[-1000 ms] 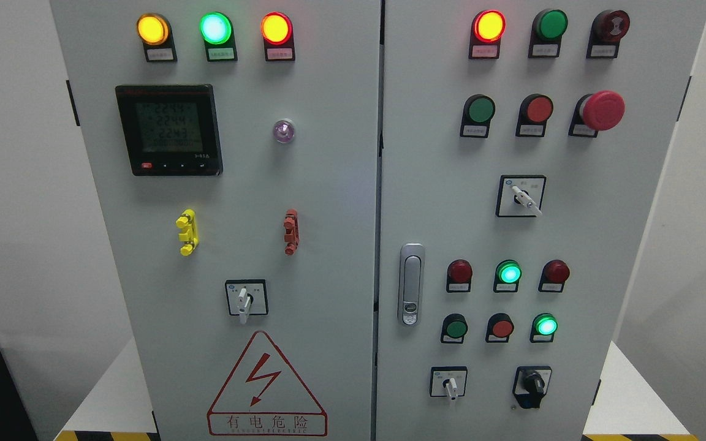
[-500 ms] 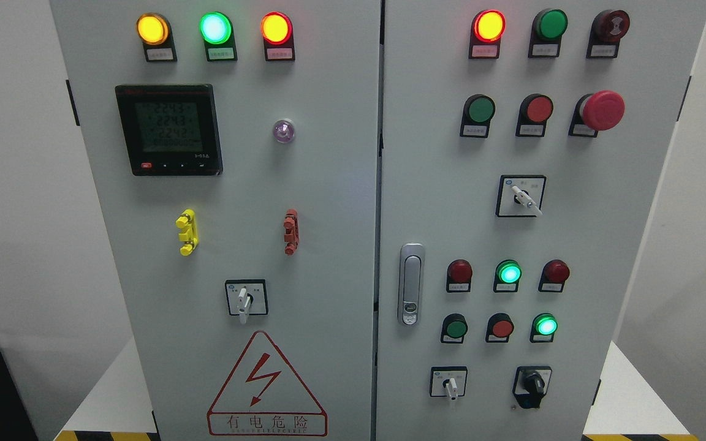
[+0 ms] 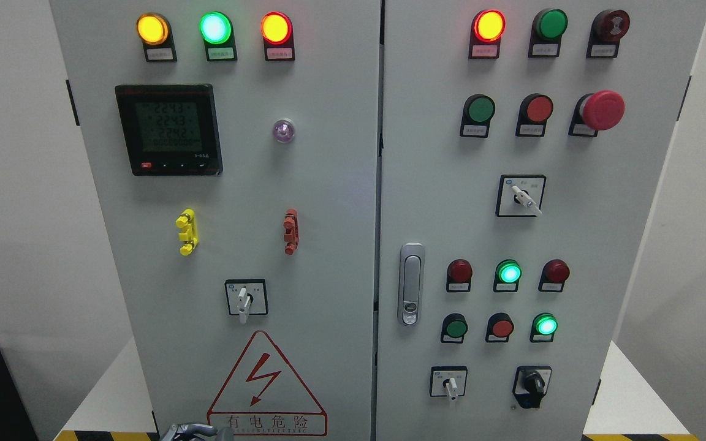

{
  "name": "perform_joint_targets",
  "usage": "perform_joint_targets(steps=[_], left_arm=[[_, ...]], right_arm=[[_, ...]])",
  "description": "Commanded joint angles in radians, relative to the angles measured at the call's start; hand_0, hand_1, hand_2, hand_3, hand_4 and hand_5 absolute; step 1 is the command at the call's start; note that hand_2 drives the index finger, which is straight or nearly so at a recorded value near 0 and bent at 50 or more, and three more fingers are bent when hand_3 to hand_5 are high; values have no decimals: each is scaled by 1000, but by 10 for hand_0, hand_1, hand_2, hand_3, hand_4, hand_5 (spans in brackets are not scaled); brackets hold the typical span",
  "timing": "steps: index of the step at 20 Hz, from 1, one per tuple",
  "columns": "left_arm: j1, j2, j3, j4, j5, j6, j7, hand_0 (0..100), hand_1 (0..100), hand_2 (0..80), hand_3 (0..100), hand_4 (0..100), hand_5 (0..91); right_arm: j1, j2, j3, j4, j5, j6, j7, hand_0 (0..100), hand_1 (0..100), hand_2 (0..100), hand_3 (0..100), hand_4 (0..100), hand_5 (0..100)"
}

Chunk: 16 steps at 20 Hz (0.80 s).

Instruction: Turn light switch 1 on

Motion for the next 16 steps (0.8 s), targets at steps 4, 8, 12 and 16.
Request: perform_joint_targets(steps=[4,8,12,16], left_arm=[[-105,-30,-74,-23,0,97,73,67,555,550,852,874,764],[-117,-31,-92,-24,-2,105,85,69,581,549,852,876,767],[-144,-34,-98,-23,-2,141,142,66,596,537,844,874,767],[-160,-36,-108,-23,-2,165,143,69,613,527,835,872,765]], right_arm=[[0,0,-1,0,0,0,1,0,0,0,0,0,0],[0,0,0,0,0,0,1,0,0,0,0,0,0],[0,-1,0,0,0,0,1,0,0,0,0,0,0],[0,0,0,0,0,0,1,0,0,0,0,0,0]])
